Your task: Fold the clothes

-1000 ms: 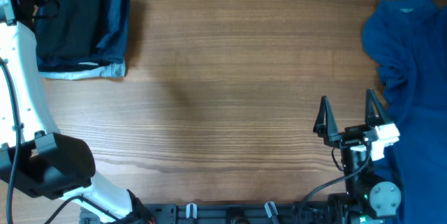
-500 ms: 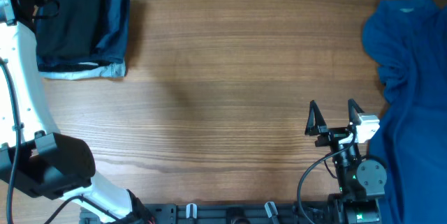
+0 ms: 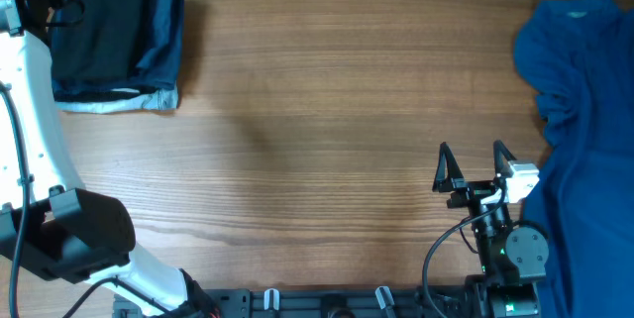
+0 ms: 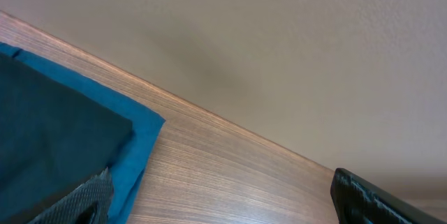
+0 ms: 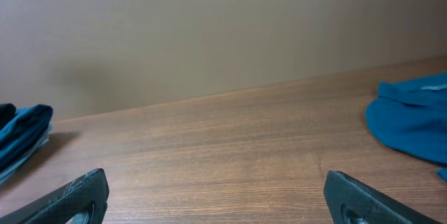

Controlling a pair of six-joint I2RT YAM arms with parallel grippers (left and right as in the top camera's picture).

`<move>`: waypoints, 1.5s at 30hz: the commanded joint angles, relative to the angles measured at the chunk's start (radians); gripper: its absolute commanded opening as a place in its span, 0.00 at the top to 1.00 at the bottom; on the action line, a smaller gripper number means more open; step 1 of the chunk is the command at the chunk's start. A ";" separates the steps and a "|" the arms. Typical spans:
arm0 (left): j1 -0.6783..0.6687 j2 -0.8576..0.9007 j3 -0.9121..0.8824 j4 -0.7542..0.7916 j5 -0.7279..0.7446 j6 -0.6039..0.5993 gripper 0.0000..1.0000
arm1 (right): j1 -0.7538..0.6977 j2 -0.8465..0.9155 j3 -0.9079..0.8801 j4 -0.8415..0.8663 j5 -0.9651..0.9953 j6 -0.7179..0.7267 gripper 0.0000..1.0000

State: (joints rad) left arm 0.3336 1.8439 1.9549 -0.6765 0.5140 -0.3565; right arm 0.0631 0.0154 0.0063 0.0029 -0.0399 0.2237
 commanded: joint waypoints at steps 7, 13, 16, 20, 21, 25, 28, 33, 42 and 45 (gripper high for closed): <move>-0.005 0.004 -0.004 0.003 0.001 0.009 0.00 | 0.005 -0.011 -0.001 0.002 0.010 0.015 0.00; -0.013 -0.053 -0.004 -0.085 0.001 0.009 0.00 | 0.005 -0.011 -0.001 0.002 0.010 0.015 0.00; -0.053 -0.218 -0.004 -0.226 0.001 0.009 0.00 | 0.005 -0.011 -0.001 0.002 0.010 0.015 0.00; -0.151 -0.445 -0.004 -0.240 -0.098 0.039 0.00 | 0.005 -0.006 -0.001 0.002 0.010 0.015 0.00; -0.181 -0.500 -0.005 -0.258 -0.108 0.039 0.00 | 0.005 -0.005 -0.001 0.002 0.010 0.015 0.00; -0.256 -0.723 -0.095 -0.263 -0.129 0.034 0.00 | 0.005 -0.005 -0.001 0.002 0.010 0.014 0.00; -0.271 -0.940 -0.348 -0.201 -0.130 -0.003 0.00 | 0.005 -0.005 -0.001 0.002 0.010 0.014 0.00; -0.271 -1.228 -0.827 -0.002 -0.130 -0.003 0.00 | 0.005 -0.005 -0.001 0.002 0.010 0.015 0.00; -0.271 -1.508 -1.573 0.580 -0.175 0.009 0.00 | 0.005 -0.005 -0.001 0.002 0.010 0.014 0.00; -0.272 -1.574 -1.743 0.767 -0.192 0.010 0.00 | 0.005 -0.005 -0.001 0.002 0.010 0.015 0.00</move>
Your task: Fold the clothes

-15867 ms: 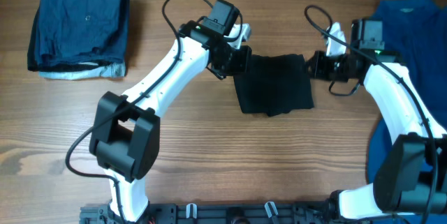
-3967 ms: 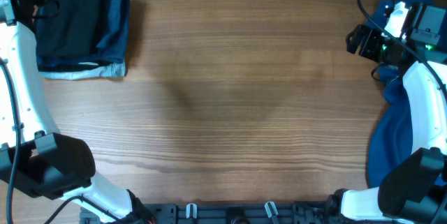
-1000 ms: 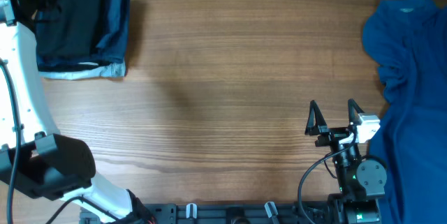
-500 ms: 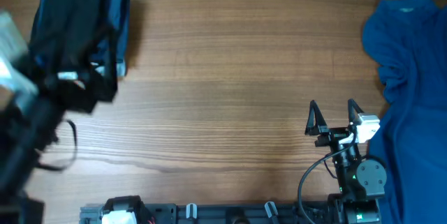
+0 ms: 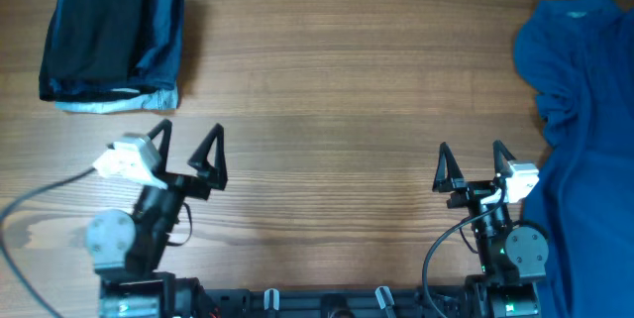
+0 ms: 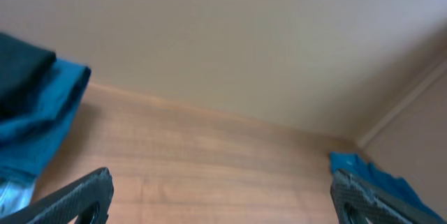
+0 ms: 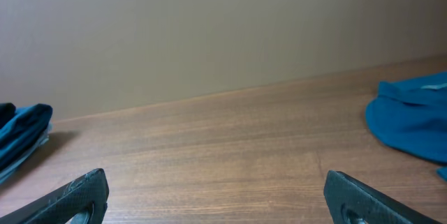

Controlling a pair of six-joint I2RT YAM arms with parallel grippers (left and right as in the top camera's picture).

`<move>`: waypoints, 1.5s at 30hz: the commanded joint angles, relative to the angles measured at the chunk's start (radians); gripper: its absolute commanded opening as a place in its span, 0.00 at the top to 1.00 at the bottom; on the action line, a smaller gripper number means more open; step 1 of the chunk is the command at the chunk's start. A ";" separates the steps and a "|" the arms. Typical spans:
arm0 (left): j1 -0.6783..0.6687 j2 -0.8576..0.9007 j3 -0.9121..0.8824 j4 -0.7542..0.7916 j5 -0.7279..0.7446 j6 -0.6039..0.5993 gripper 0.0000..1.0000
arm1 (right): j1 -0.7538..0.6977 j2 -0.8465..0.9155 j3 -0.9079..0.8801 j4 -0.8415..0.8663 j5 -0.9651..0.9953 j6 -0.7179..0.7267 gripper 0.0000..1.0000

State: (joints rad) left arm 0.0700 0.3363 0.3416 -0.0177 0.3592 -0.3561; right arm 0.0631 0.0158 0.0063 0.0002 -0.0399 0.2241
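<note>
A folded stack of dark blue clothes [image 5: 112, 43] lies at the table's far left corner; its edge shows in the left wrist view as the folded stack [image 6: 31, 116] and in the right wrist view as the folded stack [image 7: 21, 137]. An unfolded blue garment [image 5: 584, 130] is heaped along the right edge, seen also as the blue garment [image 7: 412, 116] and the blue garment [image 6: 367, 175]. My left gripper [image 5: 188, 150] stands open near the front left, nothing between its fingers. My right gripper [image 5: 474, 166] stands open at the front right, just left of the blue garment.
The wooden table [image 5: 327, 90] stretches bare between the two grippers and the clothes. A plain wall [image 7: 209, 28] stands behind the far edge. Cables and the arm bases [image 5: 327, 303] line the front edge.
My left arm was stretched to the far left corner beside the folded stack; now it sits back at the front left, gripper open. The right arm has not moved.
</note>
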 commanded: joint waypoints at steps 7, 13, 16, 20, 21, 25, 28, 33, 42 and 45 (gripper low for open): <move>-0.081 -0.133 -0.248 0.160 -0.248 0.012 0.00 | 0.005 -0.005 -0.001 0.004 0.010 0.014 0.00; -0.082 -0.148 -0.322 0.161 -0.309 0.012 0.00 | 0.005 -0.005 -0.001 0.004 0.010 0.014 0.00; -0.082 -0.180 -0.335 0.140 -0.322 0.012 0.00 | 0.005 -0.006 -0.001 0.004 0.010 0.014 0.00; -0.082 -0.237 -0.335 0.059 -0.370 0.012 0.00 | 0.005 -0.005 -0.001 0.004 0.010 0.014 0.00; -0.082 -0.251 -0.335 0.029 -0.383 0.013 0.00 | 0.005 -0.005 -0.001 0.004 0.010 0.014 0.00; -0.084 -0.296 -0.335 -0.052 -0.399 0.093 0.00 | 0.005 -0.006 -0.001 0.004 0.010 0.014 0.00; -0.097 -0.318 -0.335 -0.054 -0.394 0.246 0.00 | 0.005 -0.005 -0.001 0.004 0.010 0.015 0.01; -0.114 -0.325 -0.335 -0.054 -0.394 0.418 0.00 | 0.005 -0.006 -0.001 0.004 0.010 0.014 0.00; -0.111 -0.325 -0.335 -0.053 -0.394 0.460 0.00 | 0.005 -0.005 -0.001 0.004 0.010 0.014 0.00; -0.111 -0.323 -0.335 -0.053 -0.394 0.460 0.00 | 0.005 -0.005 -0.001 0.004 0.010 0.014 0.00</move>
